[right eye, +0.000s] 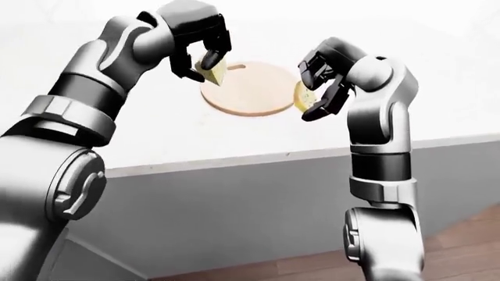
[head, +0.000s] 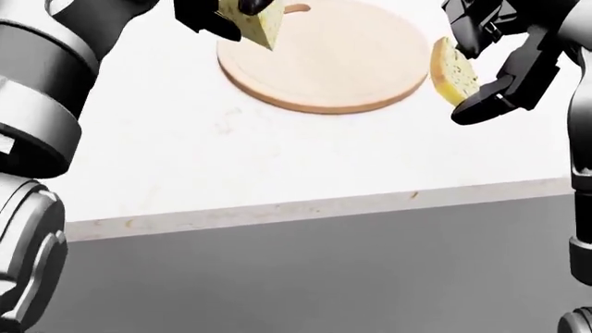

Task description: Place the bread and cheese on the cutting board.

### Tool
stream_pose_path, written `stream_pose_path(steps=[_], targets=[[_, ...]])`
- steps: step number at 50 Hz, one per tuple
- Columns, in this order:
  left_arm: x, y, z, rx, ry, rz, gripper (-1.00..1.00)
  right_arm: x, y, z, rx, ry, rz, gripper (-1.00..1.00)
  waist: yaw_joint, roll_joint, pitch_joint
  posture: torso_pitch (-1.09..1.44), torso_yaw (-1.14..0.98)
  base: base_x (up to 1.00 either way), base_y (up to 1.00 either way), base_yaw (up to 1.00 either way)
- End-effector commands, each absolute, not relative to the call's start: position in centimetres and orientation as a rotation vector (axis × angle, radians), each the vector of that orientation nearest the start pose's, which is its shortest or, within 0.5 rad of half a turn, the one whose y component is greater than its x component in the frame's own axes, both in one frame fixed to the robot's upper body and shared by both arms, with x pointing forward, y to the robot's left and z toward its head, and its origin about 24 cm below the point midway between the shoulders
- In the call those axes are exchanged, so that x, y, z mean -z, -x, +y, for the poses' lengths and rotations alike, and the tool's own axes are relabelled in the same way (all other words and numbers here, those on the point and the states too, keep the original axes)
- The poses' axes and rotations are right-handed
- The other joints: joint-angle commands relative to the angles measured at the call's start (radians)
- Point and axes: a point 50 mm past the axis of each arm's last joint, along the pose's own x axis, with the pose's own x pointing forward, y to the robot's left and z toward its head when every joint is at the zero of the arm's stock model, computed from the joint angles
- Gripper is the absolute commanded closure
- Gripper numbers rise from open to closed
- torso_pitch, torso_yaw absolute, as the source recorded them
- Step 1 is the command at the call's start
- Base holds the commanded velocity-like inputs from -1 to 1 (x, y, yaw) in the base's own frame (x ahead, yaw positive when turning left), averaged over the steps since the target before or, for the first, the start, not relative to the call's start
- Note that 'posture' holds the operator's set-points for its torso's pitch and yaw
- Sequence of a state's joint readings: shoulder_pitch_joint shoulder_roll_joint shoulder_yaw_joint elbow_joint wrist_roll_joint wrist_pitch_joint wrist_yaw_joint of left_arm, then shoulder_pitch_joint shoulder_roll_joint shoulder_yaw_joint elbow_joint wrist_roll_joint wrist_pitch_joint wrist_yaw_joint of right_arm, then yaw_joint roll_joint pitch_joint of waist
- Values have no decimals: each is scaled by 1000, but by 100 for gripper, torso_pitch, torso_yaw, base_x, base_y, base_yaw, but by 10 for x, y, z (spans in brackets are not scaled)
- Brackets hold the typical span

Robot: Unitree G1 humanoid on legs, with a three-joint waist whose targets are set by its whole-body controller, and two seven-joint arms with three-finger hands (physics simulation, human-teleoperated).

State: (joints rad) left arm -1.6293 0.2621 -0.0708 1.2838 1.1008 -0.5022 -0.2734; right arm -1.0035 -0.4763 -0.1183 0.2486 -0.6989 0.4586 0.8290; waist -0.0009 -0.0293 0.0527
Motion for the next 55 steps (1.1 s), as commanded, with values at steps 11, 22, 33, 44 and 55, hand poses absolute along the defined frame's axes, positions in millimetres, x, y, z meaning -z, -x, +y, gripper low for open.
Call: stream_pose_path(steps=[11, 22, 33, 44, 55], targets=[[-350, -406, 55, 254, -1461, -660, 100, -300, -358, -214, -129, 933, -16, 100, -1, -5, -42, 0, 0, 0, 0, 0], [-329, -412, 50, 239, -1409, -618, 100, -300, -357, -215, -126, 929, -19, 100, 0, -7, -46, 0, 0, 0, 0, 0], [-308, -416, 49, 257, -1412, -587, 100, -299, -356, -216, -126, 926, -21, 100, 0, -7, -49, 0, 0, 0, 0, 0], [-301, -417, 51, 243, -1409, -585, 87, -302, -355, -216, -125, 930, -24, 100, 0, -7, -50, 0, 0, 0, 0, 0], [-297, -416, 46, 181, -1342, -637, 100, -302, -355, -216, -125, 932, -23, 100, -1, -7, -50, 0, 0, 0, 0, 0]])
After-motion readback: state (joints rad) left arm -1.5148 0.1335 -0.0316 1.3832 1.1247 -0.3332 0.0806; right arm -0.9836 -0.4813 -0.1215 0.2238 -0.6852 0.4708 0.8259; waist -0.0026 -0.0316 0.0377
